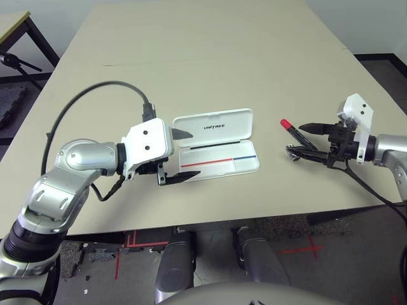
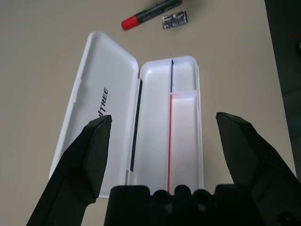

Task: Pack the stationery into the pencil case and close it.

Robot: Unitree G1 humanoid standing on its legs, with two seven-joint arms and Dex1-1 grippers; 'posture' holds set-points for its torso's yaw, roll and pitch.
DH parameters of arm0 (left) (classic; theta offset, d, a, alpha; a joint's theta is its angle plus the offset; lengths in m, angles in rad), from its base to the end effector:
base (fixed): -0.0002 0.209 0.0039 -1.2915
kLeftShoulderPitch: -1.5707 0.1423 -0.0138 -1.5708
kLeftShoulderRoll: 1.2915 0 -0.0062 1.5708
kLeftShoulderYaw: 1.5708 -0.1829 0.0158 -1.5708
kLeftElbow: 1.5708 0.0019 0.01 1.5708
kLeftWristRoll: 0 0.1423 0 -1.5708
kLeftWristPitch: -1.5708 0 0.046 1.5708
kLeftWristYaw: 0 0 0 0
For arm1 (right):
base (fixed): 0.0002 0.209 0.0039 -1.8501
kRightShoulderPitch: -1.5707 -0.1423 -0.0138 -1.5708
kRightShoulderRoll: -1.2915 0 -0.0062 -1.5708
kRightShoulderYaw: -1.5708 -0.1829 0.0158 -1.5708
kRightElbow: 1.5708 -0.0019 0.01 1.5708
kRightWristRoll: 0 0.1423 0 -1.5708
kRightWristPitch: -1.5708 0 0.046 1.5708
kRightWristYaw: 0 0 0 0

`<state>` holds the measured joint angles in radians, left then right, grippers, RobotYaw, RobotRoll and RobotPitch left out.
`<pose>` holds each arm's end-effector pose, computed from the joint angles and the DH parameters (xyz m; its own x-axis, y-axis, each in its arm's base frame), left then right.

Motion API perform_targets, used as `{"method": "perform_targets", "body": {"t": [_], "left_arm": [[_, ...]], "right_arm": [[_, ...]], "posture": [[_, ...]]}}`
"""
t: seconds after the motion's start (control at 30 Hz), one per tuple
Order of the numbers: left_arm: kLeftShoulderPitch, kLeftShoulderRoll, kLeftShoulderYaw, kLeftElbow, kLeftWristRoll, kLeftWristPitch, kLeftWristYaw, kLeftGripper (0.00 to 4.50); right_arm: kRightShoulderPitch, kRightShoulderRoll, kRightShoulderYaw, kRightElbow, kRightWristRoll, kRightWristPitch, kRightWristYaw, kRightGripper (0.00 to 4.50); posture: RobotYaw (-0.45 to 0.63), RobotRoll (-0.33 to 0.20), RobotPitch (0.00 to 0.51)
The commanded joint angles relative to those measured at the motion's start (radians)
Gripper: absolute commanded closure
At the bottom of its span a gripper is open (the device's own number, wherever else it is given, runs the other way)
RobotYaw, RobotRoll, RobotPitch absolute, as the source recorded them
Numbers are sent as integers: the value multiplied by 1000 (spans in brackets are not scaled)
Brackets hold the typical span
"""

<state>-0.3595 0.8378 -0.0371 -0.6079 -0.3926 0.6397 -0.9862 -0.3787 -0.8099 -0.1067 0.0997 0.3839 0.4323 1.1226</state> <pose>0.2142 0.1962 0.2234 0.3912 -0.8409 -0.3738 0.8807 0.2243 0.4172 0.2597 -0.2975 0.1760 0.5853 0.7407 -0.3298 -0.8044 0.5816 -0.1214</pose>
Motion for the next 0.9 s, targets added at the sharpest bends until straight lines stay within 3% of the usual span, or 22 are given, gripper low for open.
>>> {"method": "perform_targets", "body": {"t": [0.03,0.3,0.5,0.7,0.9], "left_arm": [[-13,6,1,-37,-31,37,19,30],[-11,9,-18,-29,-32,36,32,30],[-11,2,-36,-26,-29,35,42,30],[-18,-8,-44,-44,-43,54,61,30],[-16,-10,-36,-75,-59,83,87,30]], "right_arm": [[-17,-22,-31,-47,30,71,-28,0],[-111,-83,34,-137,-20,428,-215,0],[-237,-103,127,-83,-49,643,-275,0],[-310,-115,290,35,-103,660,-224,0],[-383,-77,380,186,-173,567,-192,0]], "posture": [[-42,0,143],[-57,0,145],[-55,0,145],[-39,0,143],[-16,0,144]]}}
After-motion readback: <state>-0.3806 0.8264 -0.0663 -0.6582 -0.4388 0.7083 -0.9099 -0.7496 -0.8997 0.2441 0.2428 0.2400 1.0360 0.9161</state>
